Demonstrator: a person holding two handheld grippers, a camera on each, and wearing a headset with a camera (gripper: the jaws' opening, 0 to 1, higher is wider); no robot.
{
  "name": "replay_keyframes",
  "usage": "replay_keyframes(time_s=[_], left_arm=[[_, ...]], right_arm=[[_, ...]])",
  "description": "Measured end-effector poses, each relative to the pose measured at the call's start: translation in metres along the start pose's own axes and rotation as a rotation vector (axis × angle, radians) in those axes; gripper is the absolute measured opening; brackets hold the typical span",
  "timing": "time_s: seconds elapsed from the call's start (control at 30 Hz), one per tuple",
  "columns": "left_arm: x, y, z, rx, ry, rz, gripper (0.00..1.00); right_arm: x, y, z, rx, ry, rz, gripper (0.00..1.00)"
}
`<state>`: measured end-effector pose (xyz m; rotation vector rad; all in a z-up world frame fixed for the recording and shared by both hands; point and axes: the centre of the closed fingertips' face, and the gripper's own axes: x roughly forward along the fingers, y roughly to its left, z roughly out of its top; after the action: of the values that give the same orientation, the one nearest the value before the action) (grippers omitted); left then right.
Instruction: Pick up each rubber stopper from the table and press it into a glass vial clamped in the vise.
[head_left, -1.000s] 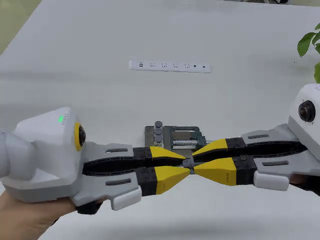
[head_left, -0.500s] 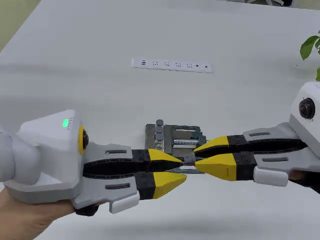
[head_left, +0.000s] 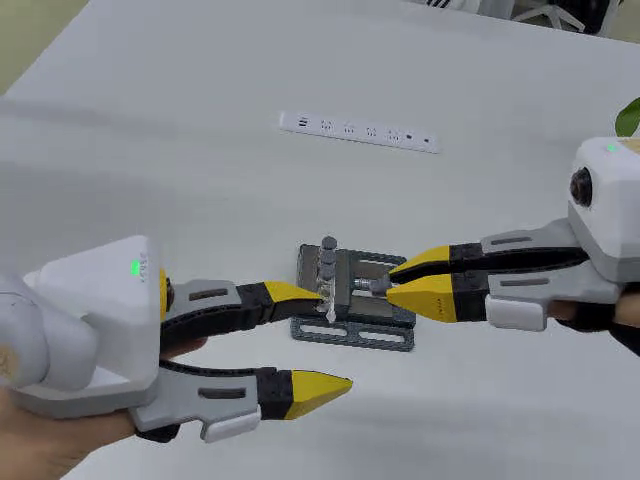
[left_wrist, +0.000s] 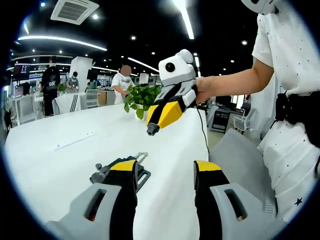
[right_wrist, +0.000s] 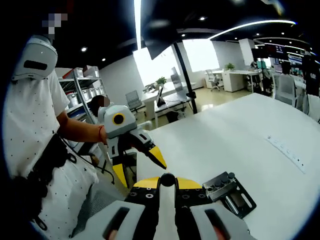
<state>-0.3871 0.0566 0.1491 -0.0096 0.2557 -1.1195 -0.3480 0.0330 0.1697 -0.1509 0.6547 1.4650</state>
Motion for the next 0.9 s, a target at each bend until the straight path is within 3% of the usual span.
replay_keyframes(time_s=[0.1, 0.33, 0.67, 0.8, 0.9], left_arm=[[-0.003, 0.008, -0.007, 0.041, 0.020, 0.037, 0.48], [-0.006, 0.018, -0.027, 0.075, 0.068, 0.072, 0.64], [-0.011, 0.034, -0.043, 0.069, 0.057, 0.104, 0.81], [-0.014, 0.037, -0.048, 0.062, 0.057, 0.101, 0.82], [-0.015, 0.042, -0.051, 0.051, 0.052, 0.108, 0.87]], right_arm=[[0.006, -0.011, -0.001, -0.023, 0.066, -0.022, 0.05], [0.025, -0.035, -0.002, -0.090, 0.212, -0.037, 0.05], [0.054, -0.060, -0.025, -0.210, 0.462, -0.047, 0.05], [0.064, -0.071, -0.040, -0.292, 0.577, -0.070, 0.05], [0.072, -0.080, -0.046, -0.323, 0.623, -0.075, 0.05]])
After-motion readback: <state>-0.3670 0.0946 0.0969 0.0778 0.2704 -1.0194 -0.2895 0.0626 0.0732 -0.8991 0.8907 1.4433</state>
